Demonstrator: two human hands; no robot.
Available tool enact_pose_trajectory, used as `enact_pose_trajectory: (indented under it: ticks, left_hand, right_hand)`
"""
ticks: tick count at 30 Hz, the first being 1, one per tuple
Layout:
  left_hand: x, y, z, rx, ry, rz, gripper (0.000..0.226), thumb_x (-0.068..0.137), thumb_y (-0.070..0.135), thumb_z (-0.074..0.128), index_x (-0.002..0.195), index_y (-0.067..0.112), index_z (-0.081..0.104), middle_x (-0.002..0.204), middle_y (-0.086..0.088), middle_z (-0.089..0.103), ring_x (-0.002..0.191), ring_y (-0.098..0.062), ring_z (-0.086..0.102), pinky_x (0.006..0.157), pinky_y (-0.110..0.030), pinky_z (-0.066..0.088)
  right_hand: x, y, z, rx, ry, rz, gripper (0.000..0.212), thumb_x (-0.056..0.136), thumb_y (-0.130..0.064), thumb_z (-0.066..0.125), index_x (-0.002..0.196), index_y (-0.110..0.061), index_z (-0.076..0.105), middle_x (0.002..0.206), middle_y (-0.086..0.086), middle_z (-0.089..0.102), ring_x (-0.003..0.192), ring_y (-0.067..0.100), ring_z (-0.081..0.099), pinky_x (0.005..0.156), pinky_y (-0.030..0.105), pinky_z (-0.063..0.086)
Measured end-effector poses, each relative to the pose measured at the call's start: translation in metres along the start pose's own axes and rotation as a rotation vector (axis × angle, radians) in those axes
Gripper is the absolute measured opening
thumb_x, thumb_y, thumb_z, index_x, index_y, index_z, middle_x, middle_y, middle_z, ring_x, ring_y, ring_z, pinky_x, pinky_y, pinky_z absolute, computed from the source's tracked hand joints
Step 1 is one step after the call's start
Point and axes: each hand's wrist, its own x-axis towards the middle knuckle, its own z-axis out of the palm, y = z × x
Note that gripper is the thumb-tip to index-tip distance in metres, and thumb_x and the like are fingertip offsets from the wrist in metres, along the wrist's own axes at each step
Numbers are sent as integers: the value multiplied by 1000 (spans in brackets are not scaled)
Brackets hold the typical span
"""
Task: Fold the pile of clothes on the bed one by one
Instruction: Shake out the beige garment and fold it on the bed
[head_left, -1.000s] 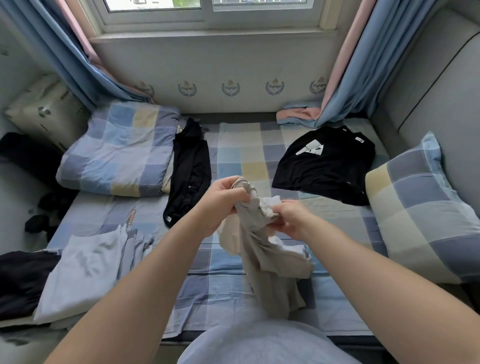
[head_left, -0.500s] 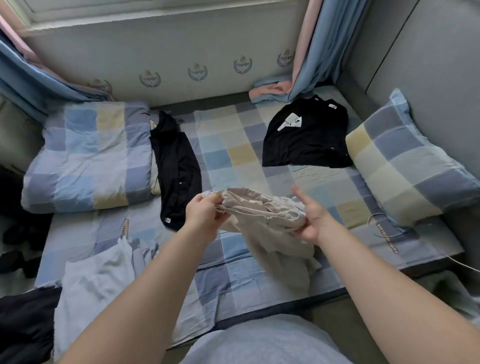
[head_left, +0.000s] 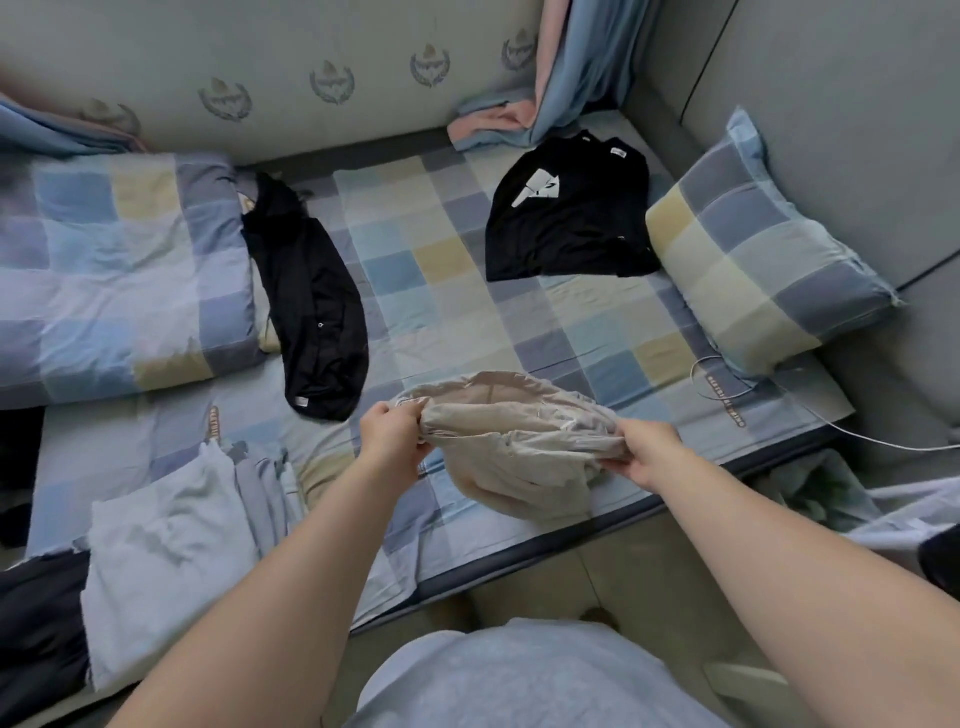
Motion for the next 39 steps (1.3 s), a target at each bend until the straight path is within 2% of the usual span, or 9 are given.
enact_pose_trajectory:
  ticks: [4, 9, 13, 18, 21, 25, 30, 34, 39]
  left_hand:
    - [-24, 3, 1, -151, -33, -116, 20, 91, -12, 36, 87, -1, 53, 81, -14, 55, 65, -25, 57, 54, -29, 53]
    - [-74, 6, 17, -6, -172, -50, 10, 87, 1, 45, 90, 8, 52, 80, -6, 52, 63, -20, 52, 52, -26, 44]
    - [-118, 16, 53, 117, 28, 338, 13, 92, -2, 51, 97, 5, 61, 90, -14, 57, 77, -26, 59, 66, -38, 52]
    - [-206, 71, 93, 312, 275, 880, 20, 83, -3, 40, 83, 11, 56, 76, -7, 57, 65, -19, 58, 53, -24, 47]
    - [-270, 117, 108, 361, 384, 1107, 20, 79, -2, 41, 79, 13, 53, 69, -1, 51, 62, -17, 48, 48, -21, 40]
    - [-343, 167, 115, 387, 523, 1358, 24, 75, -7, 46, 94, 3, 58, 78, -5, 53, 76, -24, 52, 65, -35, 46]
    - [-398, 196, 122, 344, 605, 1484, 21, 77, -7, 47, 85, 12, 43, 75, 4, 42, 76, -20, 42, 64, -31, 38]
    - [-416, 203, 121, 373, 601, 1514, 23, 79, -9, 40, 82, 14, 42, 79, 2, 46, 77, -18, 45, 63, -29, 38]
    - [-423, 209, 122, 445, 601, 1539, 32, 81, -9, 41, 75, 23, 40, 76, 11, 45, 68, -3, 41, 54, -23, 32]
  right_hand:
    - [-15, -20, -9, 279, -216, 145, 38, 101, -3, 33, 132, 2, 54, 118, 24, 65, 97, 34, 64, 74, 46, 56]
    - [-36, -57, -35, -82, -414, 33, 14, 101, -14, 56, 108, -6, 65, 91, 14, 72, 70, 22, 70, 50, 30, 59]
    - [-43, -106, -63, -380, -127, -412, 23, 90, 0, 67, 111, -7, 61, 113, 17, 61, 86, 28, 65, 47, 33, 56]
    - [-108, -190, -90, -735, 34, -972, 11, 86, -10, 64, 97, -7, 66, 109, 17, 66, 99, 37, 64, 82, 46, 59]
    - [-169, -234, -104, -775, 56, -1260, 5, 90, -12, 56, 93, -9, 59, 100, 15, 62, 88, 33, 58, 71, 35, 44]
    - [-242, -281, -118, -692, 68, -1534, 18, 95, -13, 47, 77, -13, 44, 81, 8, 53, 75, 29, 51, 62, 33, 33]
    - [-293, -320, -129, -379, -117, -1441, 4, 96, -12, 46, 100, -11, 48, 87, 4, 49, 76, 22, 48, 52, 29, 34]
    - [-299, -329, -139, -369, -320, -1403, 23, 99, -13, 46, 120, -10, 54, 112, 11, 59, 96, 24, 58, 77, 34, 54]
    - [-301, -344, -156, -503, -373, -1494, 19, 103, -25, 56, 98, -13, 70, 70, 3, 57, 54, 15, 45, 46, 26, 37]
